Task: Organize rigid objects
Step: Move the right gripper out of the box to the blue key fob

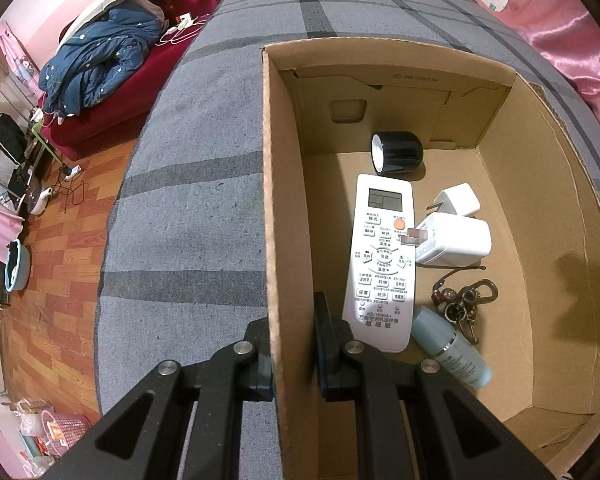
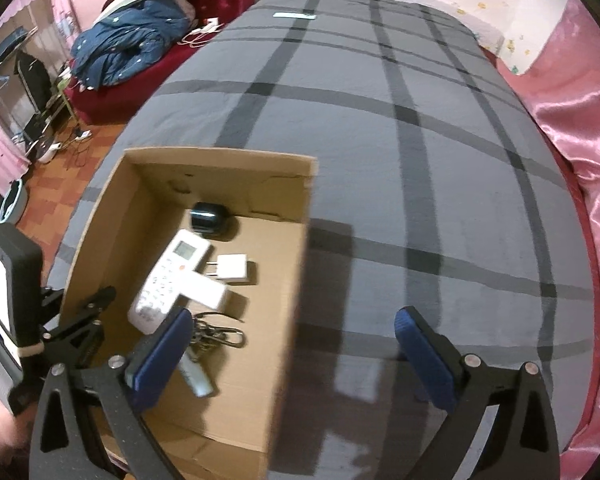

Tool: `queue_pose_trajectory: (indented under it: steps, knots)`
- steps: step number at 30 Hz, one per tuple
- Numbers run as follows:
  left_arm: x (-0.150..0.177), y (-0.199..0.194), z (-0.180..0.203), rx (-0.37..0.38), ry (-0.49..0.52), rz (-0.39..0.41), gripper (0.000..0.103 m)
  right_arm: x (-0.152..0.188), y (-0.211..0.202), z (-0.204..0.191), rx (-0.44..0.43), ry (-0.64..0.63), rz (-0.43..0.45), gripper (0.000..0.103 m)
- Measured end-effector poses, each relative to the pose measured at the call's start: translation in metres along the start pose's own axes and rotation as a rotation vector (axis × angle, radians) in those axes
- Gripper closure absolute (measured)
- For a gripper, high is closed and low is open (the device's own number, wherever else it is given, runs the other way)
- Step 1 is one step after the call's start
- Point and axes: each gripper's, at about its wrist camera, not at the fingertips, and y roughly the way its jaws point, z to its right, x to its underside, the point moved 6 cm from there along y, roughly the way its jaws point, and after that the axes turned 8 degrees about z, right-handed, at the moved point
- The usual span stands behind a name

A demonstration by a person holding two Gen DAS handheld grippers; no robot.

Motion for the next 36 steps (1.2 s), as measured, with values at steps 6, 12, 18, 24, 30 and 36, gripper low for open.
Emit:
queue_pose_trajectory:
  steps: [6, 12, 18, 24, 30, 36]
  knots:
    - [-0.001, 0.0, 0.0, 0.001, 0.0, 0.0, 0.089, 0.01, 0.001, 0.041, 0.044, 0.038, -0.012, 0.0]
    - [0.0, -0.001, 0.0, -0.001, 0.001, 0.001, 0.089, 0.025, 0.007, 0.077, 0.075, 0.085, -0.031, 0.0]
    - [-0.001, -0.001, 0.0, 0.0, -0.001, 0.002, 0.089, 0.047, 0.02, 0.107, 0.102, 0.124, -0.07, 0.0]
    - [0.0, -0.001, 0.0, -0.001, 0.0, 0.003, 0.089, 0.07, 0.04, 0.13, 0.125, 0.171, -0.105, 0.0]
    - [0.0, -0.001, 0.001, 0.0, 0.0, 0.003, 0.089, 0.095, 0.059, 0.143, 0.127, 0.195, -0.143, 0.0]
    - [0.0, -0.001, 0.0, -0.001, 0.001, 0.003, 0.089, 0.115, 0.079, 0.155, 0.124, 0.216, -0.177, 0.0]
